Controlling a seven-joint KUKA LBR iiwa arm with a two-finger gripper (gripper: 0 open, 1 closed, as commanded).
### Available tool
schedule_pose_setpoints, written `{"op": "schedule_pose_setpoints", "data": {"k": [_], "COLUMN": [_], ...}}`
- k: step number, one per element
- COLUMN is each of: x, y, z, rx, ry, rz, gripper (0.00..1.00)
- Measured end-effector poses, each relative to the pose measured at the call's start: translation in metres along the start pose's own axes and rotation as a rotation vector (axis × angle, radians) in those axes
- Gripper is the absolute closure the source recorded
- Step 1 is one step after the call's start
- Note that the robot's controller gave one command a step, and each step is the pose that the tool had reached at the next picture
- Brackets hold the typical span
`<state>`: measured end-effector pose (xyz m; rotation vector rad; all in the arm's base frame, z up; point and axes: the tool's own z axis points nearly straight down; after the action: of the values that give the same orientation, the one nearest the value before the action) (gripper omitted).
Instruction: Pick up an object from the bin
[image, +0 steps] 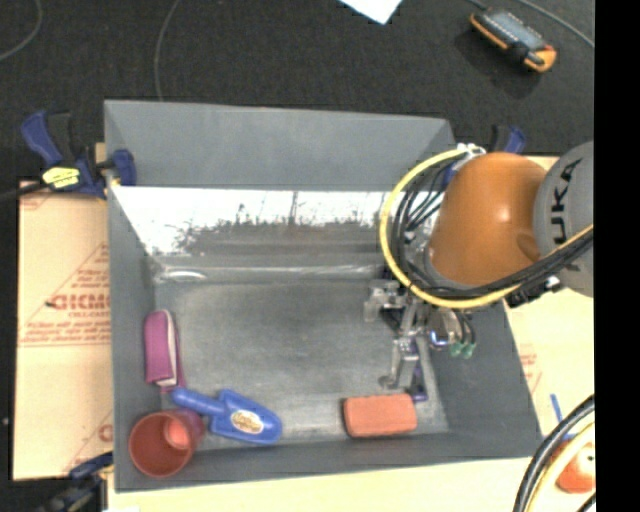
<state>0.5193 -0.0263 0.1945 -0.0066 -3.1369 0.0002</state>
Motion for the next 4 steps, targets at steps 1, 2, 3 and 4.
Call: {"op": "schedule_pose_setpoints", "data": {"k": [1,2,3,4], "x": [-0.002,0.039,0.044,0.046], "y": [0.0,-0.01,-0.004,-0.01], "z": [-0.004,0.12,0.071,0.095], "rx": [0.001,0.004,0.002,0.0], "ry": [-0.008,-0.026,-0.019,-0.02], "rz": [-0.002,-0.257,-0.175,-0.09], "gripper": [0.0,0.0,0.0,0.0]}}
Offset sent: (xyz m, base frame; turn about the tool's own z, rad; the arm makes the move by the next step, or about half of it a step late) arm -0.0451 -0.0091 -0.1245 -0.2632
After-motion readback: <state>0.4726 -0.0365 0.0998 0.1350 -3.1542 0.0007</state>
